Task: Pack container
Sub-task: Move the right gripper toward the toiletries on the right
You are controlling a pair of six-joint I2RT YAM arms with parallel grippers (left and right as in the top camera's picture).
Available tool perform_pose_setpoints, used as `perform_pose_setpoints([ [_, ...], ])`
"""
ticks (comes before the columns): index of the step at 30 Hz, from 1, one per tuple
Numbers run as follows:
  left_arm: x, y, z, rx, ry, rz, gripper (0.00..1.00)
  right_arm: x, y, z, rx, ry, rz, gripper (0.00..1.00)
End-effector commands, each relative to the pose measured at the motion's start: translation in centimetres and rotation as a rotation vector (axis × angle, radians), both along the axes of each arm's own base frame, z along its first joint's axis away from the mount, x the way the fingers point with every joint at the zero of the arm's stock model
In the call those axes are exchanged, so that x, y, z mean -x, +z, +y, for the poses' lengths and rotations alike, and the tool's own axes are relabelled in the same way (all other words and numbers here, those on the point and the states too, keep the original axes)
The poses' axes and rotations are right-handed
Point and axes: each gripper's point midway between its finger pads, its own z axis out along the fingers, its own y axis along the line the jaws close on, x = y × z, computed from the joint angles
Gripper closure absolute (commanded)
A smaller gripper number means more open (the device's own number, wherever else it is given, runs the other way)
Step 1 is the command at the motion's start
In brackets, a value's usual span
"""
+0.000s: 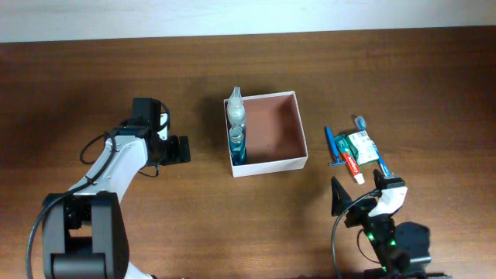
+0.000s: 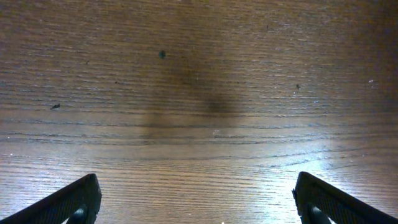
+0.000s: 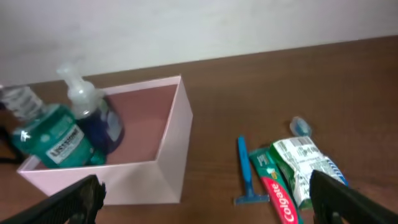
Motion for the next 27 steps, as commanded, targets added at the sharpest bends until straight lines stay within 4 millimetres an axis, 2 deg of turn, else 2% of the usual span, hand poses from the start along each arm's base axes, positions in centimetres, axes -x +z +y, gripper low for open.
perform_pose_setpoints([
  [1, 0.2, -0.4, 0.2, -0.008, 0.005, 0.012, 0.01, 0.5, 5.3, -0.1, -0.026, -0.010, -0.007, 0.02],
  [6, 0.2, -0.4, 0.2, -0.008, 0.005, 0.012, 0.01, 0.1, 7.0, -0.4, 0.009, -0.033, 0.224, 0.02],
  [11, 0.2, -0.4, 0.2, -0.008, 0.005, 0.012, 0.01, -1.2, 6.8, -0.1, 0.025, -0.023, 0.464, 0.02],
  [14, 0.2, -0.4, 0.2, -0.008, 0.005, 0.012, 0.01, -1.6, 5.7, -0.2, 0.040, -0.029, 0.595, 0.02],
  [22, 0.2, -0.4, 0.2, -0.008, 0.005, 0.012, 0.01, -3.2, 1.9, -0.1, 0.058, -0.032, 0.767, 0.02],
  [27, 0.2, -0.4, 0.2, -0.008, 0.005, 0.012, 0.01, -3.2, 1.2, -0.1, 0.116, 0.011, 0.785, 0.02],
])
